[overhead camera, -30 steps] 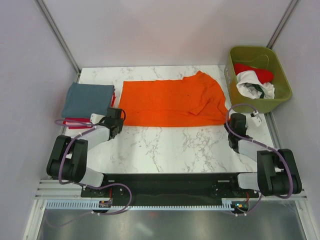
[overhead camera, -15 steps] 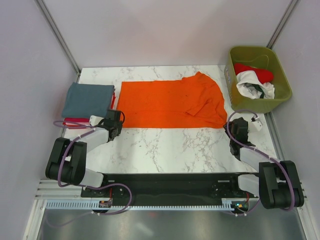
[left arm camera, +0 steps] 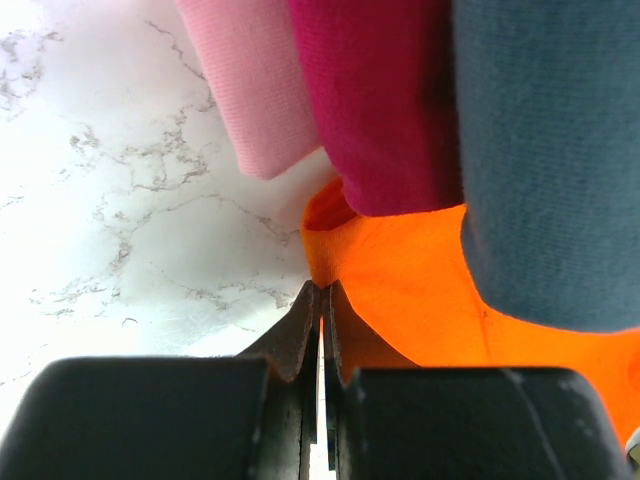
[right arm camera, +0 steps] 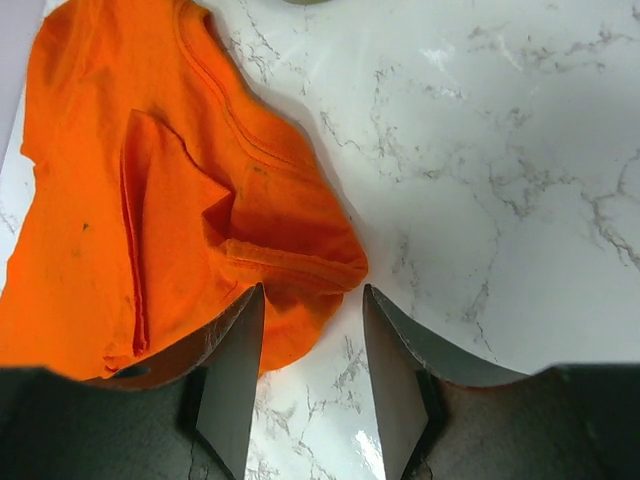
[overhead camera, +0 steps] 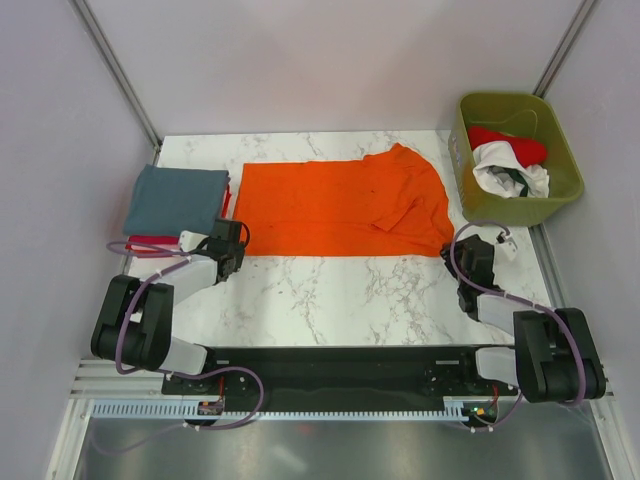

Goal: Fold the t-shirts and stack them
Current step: Fold the tshirt

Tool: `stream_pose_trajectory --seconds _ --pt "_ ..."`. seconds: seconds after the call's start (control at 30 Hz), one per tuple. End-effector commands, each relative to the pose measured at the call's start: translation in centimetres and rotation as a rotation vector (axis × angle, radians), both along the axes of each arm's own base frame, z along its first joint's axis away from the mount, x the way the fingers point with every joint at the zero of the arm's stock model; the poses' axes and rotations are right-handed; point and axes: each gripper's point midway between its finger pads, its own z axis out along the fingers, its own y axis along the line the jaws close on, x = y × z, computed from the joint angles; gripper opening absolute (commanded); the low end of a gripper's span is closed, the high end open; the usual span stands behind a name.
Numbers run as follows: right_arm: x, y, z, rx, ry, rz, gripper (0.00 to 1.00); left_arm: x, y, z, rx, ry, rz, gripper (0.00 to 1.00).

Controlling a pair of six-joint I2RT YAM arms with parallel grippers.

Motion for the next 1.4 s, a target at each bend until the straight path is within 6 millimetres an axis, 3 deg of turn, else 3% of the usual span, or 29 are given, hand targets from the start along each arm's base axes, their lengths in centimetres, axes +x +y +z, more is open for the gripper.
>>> stream_pose_trajectory --seconds 0.0,0.2,0.3,0.43,0.47,0.67,0.77,0.9,0.93,0.97,1.03,1.07,1.1,1.2,1.37 --pt "1.1 0.3 0.2 0.023 -0.029 0.001 0.52 0.2 1.0 1.0 0.051 -0.017 0.005 0.02" --pt "2.5 0.1 -0.9 0.028 -0.012 -0.020 0.45 0.0 0.9 0.8 0.046 -0.011 0.007 0.02" --pt "2.6 -0.8 -0.6 -0.001 -0.007 -0.058 0.35 -0.1 0.9 0.6 0.045 -0.005 0.007 0.02" --pt "2.2 -1.6 0.3 -0.038 -0.014 -0.090 0.05 -0.1 0.8 0.7 0.052 -0.001 -0.014 0.02" --pt "2.0 -1.9 0.4 -0.046 -0.009 -0.097 0.02 -0.1 0.8 0.7 0.053 -0.002 -0.015 0.02" --pt "1.8 -1.9 2.9 -0.071 -0.041 -0.099 0.00 -0.1 0.8 1.9 0.054 -0.023 -0.028 0.02" --pt "2.3 -1.9 4.4 -0.064 -0.040 -0.103 0.00 0.2 0.6 3.9 0.070 -0.039 -0.056 0.02" --pt "5.0 -1.6 10.0 -0.039 -0.118 -0.107 0.00 1.4 0.8 7.6 0.099 -0.070 -0.066 0.02" --pt "5.6 -1.5 11.3 -0.036 -0.133 -0.104 0.00 2.4 0.7 10.0 0.098 -0.116 -0.065 0.02" --pt "6.7 -1.3 14.0 -0.029 -0.166 -0.098 0.00 2.3 1.0 10.7 0.112 -0.106 -0.073 0.02" --pt "7.6 -0.9 16.7 -0.020 -0.196 -0.082 0.00 3.1 1.2 13.9 0.119 -0.159 -0.069 0.02" --pt "8.0 -0.8 18.8 -0.016 -0.223 -0.078 0.00 3.0 1.4 15.0 0.119 -0.179 -0.068 0.02" --pt "8.0 -0.8 19.4 -0.013 -0.233 -0.078 0.00 2.8 1.5 15.5 0.119 -0.183 -0.070 0.02" --pt "7.2 -0.9 19.5 0.009 -0.238 -0.088 0.00 2.0 1.7 16.1 0.119 -0.197 -0.074 0.02" --pt "3.8 -1.6 14.7 0.018 -0.162 -0.135 0.00 -0.5 2.0 11.9 0.107 -0.119 -0.071 0.02"
